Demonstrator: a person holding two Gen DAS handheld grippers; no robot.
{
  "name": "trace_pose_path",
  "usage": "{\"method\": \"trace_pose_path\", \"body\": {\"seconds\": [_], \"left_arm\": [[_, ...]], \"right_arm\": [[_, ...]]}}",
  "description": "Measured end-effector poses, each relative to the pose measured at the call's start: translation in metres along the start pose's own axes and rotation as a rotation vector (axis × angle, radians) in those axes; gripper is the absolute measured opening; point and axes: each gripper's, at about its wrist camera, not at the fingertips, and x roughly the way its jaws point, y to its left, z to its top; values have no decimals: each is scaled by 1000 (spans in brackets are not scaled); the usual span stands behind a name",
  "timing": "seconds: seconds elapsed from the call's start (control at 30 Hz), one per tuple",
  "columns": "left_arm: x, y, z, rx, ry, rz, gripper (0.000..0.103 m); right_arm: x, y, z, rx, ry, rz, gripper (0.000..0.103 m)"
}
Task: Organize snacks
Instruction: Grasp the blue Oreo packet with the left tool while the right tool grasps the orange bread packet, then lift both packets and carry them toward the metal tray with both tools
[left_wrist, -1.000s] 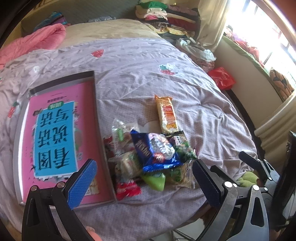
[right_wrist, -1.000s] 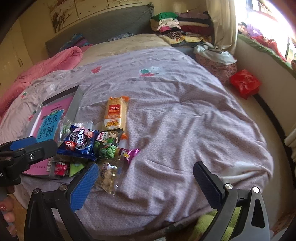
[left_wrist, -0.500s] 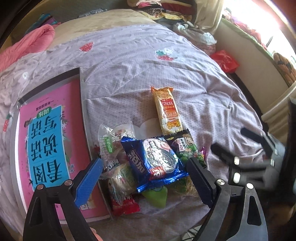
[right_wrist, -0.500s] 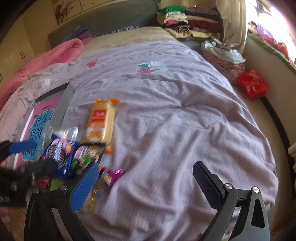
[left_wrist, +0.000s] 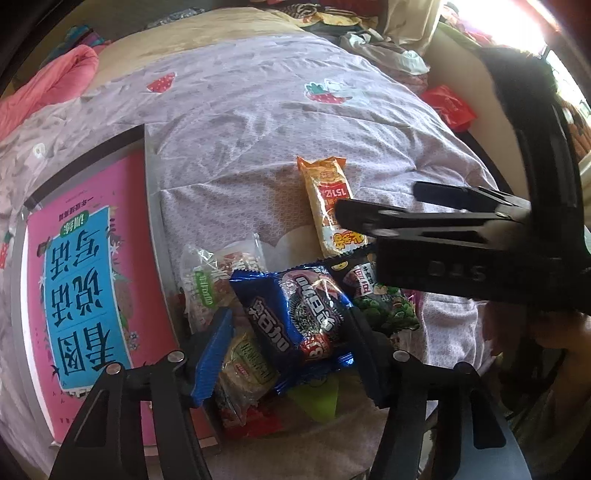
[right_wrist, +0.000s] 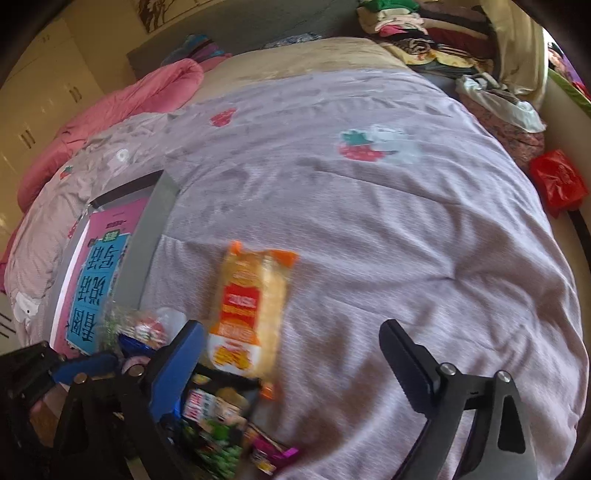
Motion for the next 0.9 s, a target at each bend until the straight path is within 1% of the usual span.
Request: {"method": "trace_pose_path", "body": {"seconds": [0.07, 0.13, 0.17, 0.23, 0.27, 0.33, 0.37, 0.43, 0.47, 0.53, 0.57, 0.6, 0.67, 0.7, 0.77, 0.87, 0.9], "left_arm": [[0, 0, 0, -2, -2, -6, 59], [0, 0, 0, -4, -3, -12, 57], [0, 0, 0, -6, -3, -14, 57], [0, 2, 0, -12, -2, -19, 57], [1, 3, 1, -17, 0, -23, 57], [1, 4, 2, -25, 2, -27, 56], [2, 4, 2, -29, 4, -26, 55], [3, 5, 3, -33, 6, -24, 54], [3, 4, 2, -31, 4, -21, 54], [3, 3, 3, -31, -6, -14, 50], [3, 2, 3, -31, -9, -10, 49], [3, 1, 3, -29, -13, -5, 45], [0, 0, 4, -24, -25, 6, 40], [-2, 0, 4, -22, -28, 5, 40], [-5, 1, 4, -22, -36, 3, 35], [-13, 4, 5, -28, -50, -3, 33], [-15, 4, 5, -27, -54, -4, 31]], "right_arm": [[6, 7, 4, -10, 14, 8, 86], [11, 14, 7, -20, 24, 8, 78], [14, 17, 8, -22, 32, 5, 76], [18, 22, 9, -19, 41, 17, 68], [21, 24, 10, -17, 50, 27, 65], [27, 29, 10, -19, 65, 32, 53], [30, 30, 9, -21, 69, 24, 51], [33, 30, 8, -15, 69, 18, 42], [33, 28, 8, -12, 69, 17, 41], [31, 26, 8, -10, 62, 21, 36], [30, 24, 7, -7, 56, 24, 36], [28, 23, 6, -1, 49, 28, 36], [23, 20, 5, 16, 28, 33, 35], [20, 19, 5, 20, 16, 36, 35], [10, 18, 5, 18, -16, 32, 35], [-3, 19, 4, 12, -58, 23, 35], [-8, 19, 3, 10, -73, 20, 35]]}}
